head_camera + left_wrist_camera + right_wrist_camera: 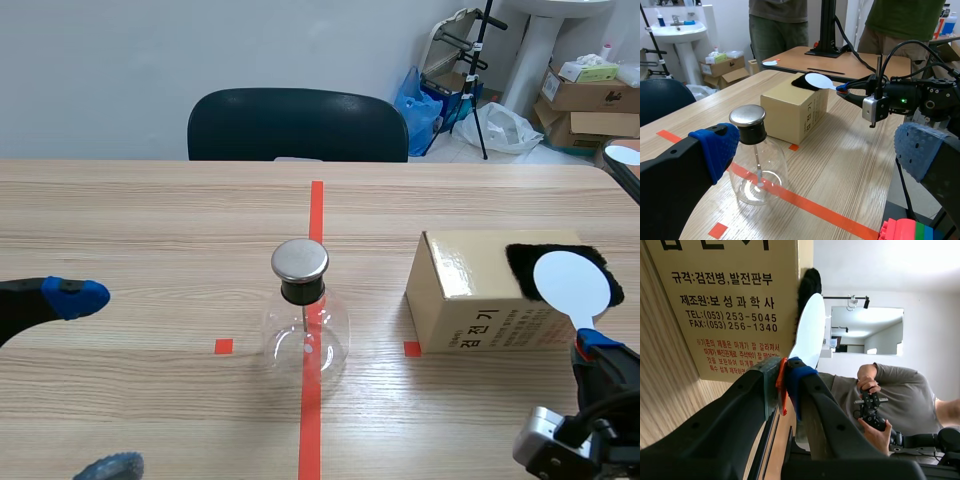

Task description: Do the electroscope experiment

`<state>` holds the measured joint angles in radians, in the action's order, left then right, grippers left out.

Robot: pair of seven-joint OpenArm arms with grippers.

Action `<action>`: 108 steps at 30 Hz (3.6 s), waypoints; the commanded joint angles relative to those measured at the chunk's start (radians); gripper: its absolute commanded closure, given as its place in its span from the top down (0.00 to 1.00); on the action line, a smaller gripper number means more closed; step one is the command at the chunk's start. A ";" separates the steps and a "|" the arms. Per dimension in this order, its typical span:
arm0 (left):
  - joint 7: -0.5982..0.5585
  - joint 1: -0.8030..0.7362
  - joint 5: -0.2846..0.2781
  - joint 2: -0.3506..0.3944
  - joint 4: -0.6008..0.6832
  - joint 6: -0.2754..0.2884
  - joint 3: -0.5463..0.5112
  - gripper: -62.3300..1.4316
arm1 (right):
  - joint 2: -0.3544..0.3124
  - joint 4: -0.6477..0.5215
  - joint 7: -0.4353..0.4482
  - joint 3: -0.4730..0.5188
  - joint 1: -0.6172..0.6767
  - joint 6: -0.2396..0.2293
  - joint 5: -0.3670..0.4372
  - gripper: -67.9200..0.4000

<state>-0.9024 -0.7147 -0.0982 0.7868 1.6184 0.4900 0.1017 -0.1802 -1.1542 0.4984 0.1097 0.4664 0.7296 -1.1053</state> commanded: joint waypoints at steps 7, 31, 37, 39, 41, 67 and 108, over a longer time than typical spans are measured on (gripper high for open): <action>-0.017 0.003 -0.013 -0.005 0.006 -0.002 -0.003 1.00 | -0.017 -0.128 -0.084 -0.007 0.020 0.040 -0.036 0.02; -0.017 0.003 -0.013 -0.005 0.006 -0.002 -0.003 1.00 | -0.161 -0.343 -0.546 -0.372 0.022 0.040 -0.237 0.02; -0.003 0.003 -0.013 -0.010 0.006 -0.002 -0.003 1.00 | -0.189 -0.343 -0.643 -0.471 -0.017 0.040 -0.270 0.02; 0.011 0.003 -0.013 -0.023 0.006 -0.015 -0.003 1.00 | -0.199 -0.343 -0.670 -0.503 -0.031 0.040 -0.279 0.02; 0.040 0.004 -0.012 -0.034 0.006 -0.019 -0.003 1.00 | -0.208 -0.343 -0.691 -0.535 -0.048 0.040 -0.280 0.02; 0.434 0.713 0.029 -0.355 -0.661 -0.107 0.410 0.07 | -0.233 -0.343 -0.819 -0.798 -0.106 -0.024 -0.301 0.02; 0.367 0.735 0.029 -0.357 -0.724 -0.106 0.415 0.07 | -0.232 -0.343 -0.822 -0.798 -0.106 -0.023 -0.272 0.02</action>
<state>-0.5240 0.0246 -0.0608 0.4240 0.8703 0.3779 0.5232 -0.4023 -1.4822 -0.3161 -0.6922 0.3748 0.6949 -1.3758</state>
